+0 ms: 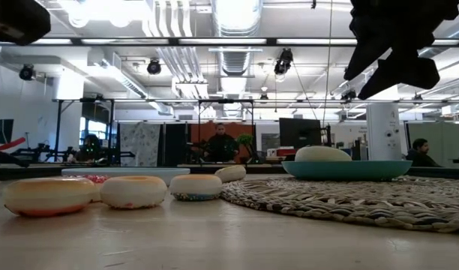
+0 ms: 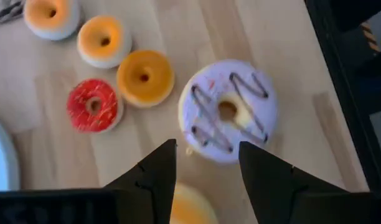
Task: Pick & Place donuts
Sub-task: Put the purple doughnut on the green plate
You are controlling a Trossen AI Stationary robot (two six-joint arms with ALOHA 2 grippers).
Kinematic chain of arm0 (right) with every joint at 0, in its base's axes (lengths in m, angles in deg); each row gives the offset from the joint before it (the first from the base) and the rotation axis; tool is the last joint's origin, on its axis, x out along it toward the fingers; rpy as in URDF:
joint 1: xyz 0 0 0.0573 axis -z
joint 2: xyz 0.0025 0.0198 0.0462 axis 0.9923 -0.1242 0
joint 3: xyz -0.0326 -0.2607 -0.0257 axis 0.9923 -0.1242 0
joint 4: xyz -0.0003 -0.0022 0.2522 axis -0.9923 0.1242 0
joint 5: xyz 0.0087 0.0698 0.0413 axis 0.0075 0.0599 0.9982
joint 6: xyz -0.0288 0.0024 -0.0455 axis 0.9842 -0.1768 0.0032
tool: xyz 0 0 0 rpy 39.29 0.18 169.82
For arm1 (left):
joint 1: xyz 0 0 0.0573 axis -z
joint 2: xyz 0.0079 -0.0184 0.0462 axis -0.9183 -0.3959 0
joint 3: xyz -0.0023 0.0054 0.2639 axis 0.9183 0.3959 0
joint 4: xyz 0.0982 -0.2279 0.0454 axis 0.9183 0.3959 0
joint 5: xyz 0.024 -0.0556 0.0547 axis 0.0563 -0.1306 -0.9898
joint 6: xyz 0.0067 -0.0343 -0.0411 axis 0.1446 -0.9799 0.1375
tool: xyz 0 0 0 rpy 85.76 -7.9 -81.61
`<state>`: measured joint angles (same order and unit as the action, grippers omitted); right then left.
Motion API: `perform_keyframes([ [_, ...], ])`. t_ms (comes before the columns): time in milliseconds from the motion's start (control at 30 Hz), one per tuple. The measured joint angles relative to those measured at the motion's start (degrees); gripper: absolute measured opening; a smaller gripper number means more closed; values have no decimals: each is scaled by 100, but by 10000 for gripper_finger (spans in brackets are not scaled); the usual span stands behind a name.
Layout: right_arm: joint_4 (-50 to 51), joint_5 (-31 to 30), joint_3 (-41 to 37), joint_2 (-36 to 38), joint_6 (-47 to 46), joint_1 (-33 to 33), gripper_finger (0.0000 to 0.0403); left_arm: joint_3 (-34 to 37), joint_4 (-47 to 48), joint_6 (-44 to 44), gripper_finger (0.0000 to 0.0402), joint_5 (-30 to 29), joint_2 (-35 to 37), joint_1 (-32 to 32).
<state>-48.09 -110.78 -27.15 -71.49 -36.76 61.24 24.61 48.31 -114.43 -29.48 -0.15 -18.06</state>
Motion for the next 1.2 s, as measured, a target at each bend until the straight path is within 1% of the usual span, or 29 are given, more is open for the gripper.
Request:
perform_keyframes([
  [200, -133, 52, 0, 36, 384, 96, 201, -648, -122, 126, 147, -73, -805, 110],
  [267, -118, 59, 0, 127, 648, 158, 201, -804, -114, -99, 148, -84, -1046, 167],
  [367, -111, 277, 0, 250, 1116, 310, 206, -1036, 174, -651, 152, -80, -1389, 212],
  [467, -102, 417, 0, 310, 1477, 469, 221, -1426, 592, -864, 161, -85, -1683, 214],
  [567, -94, 469, 0, 320, 1751, 592, 240, -1814, 723, -928, 168, -253, -1921, 214],
  [700, -92, 500, 0, 318, 1915, 696, 263, -2085, 951, -1458, 171, -238, -2198, 223],
  [867, -87, 536, 0, 318, 2137, 797, 279, -2155, 1042, -1675, 172, -85, -2325, 296],
  [1000, -87, 577, 0, 318, 2168, 859, 280, -2130, 1071, -1767, 170, 28, -2428, 318],
  [1200, -86, 579, 0, 318, 2139, 870, 272, -2016, 1046, -1825, 160, -195, -2572, 295],
])
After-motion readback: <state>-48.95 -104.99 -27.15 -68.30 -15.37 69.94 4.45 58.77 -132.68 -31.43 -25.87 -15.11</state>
